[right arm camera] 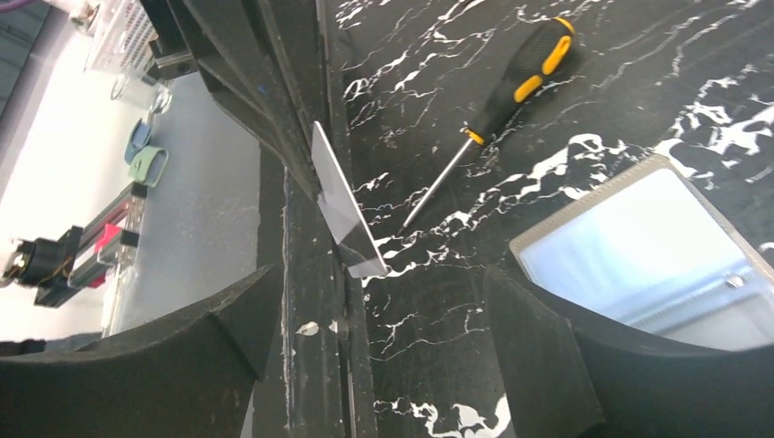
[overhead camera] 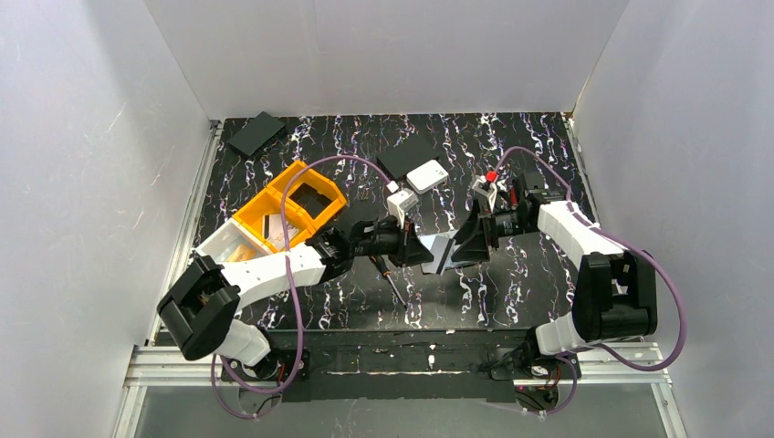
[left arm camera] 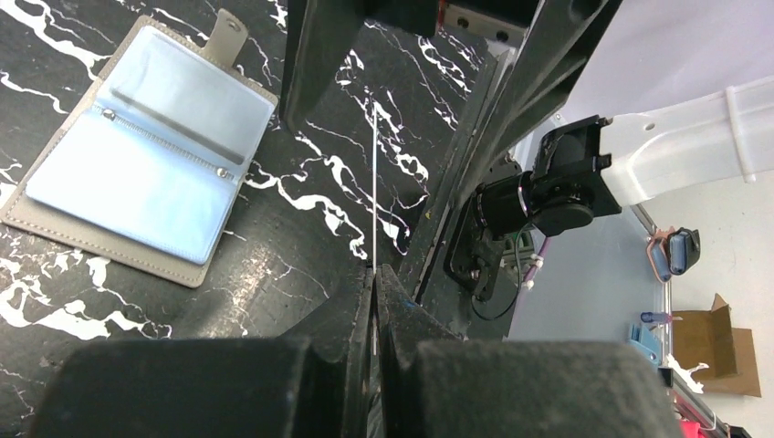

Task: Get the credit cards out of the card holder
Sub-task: Place the credit card in the storage box.

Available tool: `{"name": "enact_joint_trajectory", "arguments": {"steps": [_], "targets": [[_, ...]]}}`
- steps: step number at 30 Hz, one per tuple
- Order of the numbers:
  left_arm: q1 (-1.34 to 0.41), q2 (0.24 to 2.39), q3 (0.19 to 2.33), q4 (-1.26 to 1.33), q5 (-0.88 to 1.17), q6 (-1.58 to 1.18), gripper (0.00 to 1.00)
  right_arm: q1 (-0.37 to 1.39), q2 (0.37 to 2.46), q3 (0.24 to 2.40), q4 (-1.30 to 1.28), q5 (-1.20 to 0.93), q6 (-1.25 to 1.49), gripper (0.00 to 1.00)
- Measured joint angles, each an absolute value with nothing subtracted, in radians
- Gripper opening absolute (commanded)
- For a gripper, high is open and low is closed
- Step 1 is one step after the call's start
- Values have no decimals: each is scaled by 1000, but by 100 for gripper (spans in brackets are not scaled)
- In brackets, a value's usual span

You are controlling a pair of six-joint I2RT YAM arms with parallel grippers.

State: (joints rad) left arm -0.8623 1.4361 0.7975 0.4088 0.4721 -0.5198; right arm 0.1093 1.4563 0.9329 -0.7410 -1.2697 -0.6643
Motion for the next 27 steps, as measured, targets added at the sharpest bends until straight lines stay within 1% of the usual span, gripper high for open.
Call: {"name": "enact_joint_trajectory", "arguments": {"steps": [3,5,6,10,12,13,14,15,16,17,18,19,20,22,23,24,26,27], "targets": [[-869,1441,812,406,472,-514,0,141,1458,933,-760,-1282,-685,61],[-873,1448,819,407,471,-512,0,154,1462,935,-771,-1287,-696,49],[-874,1449,819,406,471,-512,0,159,1464,939,-782,-1289,-702,41],[-875,1450,819,402,471,-509,0,165,1473,963,-825,-1299,-741,24],[-875,1450,819,403,472,-509,0,165,1473,974,-846,-1305,-761,12],[-875,1450,819,403,472,-509,0,165,1473,976,-853,-1306,-770,5],[-875,1450,819,403,472,-509,2,165,1473,976,-863,-1309,-778,1],[-875,1450,819,401,471,-509,17,165,1473,977,-870,-1312,-786,1],[-873,1450,819,398,470,-511,29,165,1473,978,-878,-1314,-797,1],[-874,1450,819,394,453,-528,58,166,1472,978,-895,-1316,-817,1],[-874,1450,818,393,435,-540,73,166,1464,979,-917,-1314,-848,1],[-873,1448,815,396,417,-546,91,167,1458,981,-931,-1308,-871,1],[-868,1422,778,405,373,-591,98,168,1453,1000,-976,-1286,-928,1],[-832,1298,679,388,315,-693,98,170,1446,1049,-1057,-1231,-1046,1],[-782,1198,622,392,303,-816,98,171,1438,1076,-1077,-1175,-1096,1],[-756,1163,602,402,310,-885,98,171,1428,1092,-1080,-1144,-1111,1],[-702,1129,550,470,348,-1097,98,185,1348,1137,-1037,-996,-1148,1],[-699,1132,541,481,354,-1131,98,190,1322,1138,-1021,-978,-1151,1]]}}
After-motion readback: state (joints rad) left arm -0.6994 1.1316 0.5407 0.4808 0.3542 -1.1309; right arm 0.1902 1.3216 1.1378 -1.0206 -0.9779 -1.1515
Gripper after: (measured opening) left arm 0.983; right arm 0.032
